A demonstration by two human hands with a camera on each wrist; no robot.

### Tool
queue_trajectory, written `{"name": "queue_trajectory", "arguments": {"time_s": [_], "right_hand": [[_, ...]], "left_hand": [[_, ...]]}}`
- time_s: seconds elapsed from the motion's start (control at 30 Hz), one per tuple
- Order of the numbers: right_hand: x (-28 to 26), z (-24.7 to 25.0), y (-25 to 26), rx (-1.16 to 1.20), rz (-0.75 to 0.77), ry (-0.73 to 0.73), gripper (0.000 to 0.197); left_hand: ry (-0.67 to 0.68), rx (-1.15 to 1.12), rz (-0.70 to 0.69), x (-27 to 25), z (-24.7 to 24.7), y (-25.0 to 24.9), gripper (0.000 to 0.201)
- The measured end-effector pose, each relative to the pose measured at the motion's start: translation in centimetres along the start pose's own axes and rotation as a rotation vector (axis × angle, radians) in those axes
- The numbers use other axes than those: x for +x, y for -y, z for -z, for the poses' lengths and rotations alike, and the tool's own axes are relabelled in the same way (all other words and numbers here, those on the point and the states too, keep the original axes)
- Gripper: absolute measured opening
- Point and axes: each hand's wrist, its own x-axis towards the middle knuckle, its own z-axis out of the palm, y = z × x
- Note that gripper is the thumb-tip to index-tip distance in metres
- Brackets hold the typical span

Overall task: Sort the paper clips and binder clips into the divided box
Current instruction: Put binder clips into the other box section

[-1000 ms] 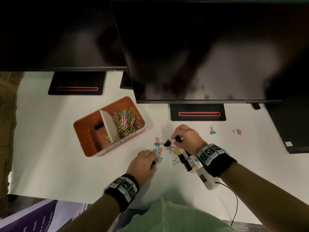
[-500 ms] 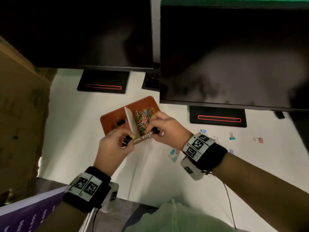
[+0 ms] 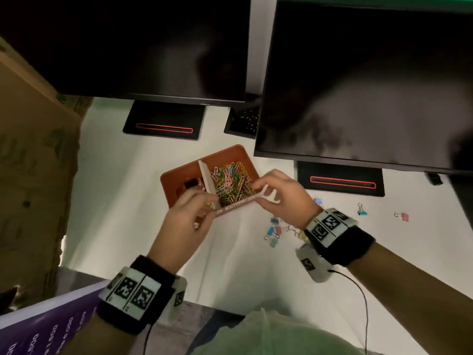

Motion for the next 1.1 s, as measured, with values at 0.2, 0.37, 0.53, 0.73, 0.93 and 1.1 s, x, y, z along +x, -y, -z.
{"name": "queue_trajectory", "arguments": {"time_s": [0.2, 0.37, 0.53, 0.73, 0.93, 1.1], "right_hand": [[-4.3, 1.9, -6.7, -0.331, -0.371, 0.238, 0.05], [-4.7, 0.2, -7.5, -0.313, -0.373, 0.299, 0.06], [-4.3, -1.3, -7.9, -0.257, -0.346, 0.228, 0.038], [-3.6, -1.2, -8.7, -0.271, -0.396, 0.281, 0.025], [-3.0, -1.2, -8.7, -0.273, -0.365, 0.341, 0.016], [-3.0, -1.5, -8.2, -0.255, -0.321, 0.39, 0.019]], "left_hand": [[0.403, -0.029, -0.022, 0.3, -8.4, -1.8, 0.043], [0.49, 0.076, 0.058, 2.4, -14.6, -1.8, 0.057], [0.495, 0.138, 0.057, 4.5, -17.2, -0.7, 0.041], [0.441, 0.079, 0.116, 4.8, -16.7, 0.3, 0.034], [0.441, 0.074, 0.193, 4.3, -16.1, 1.0, 0.01], [0.397, 0.055, 0.195, 3.6, -15.6, 1.1, 0.011]]}}
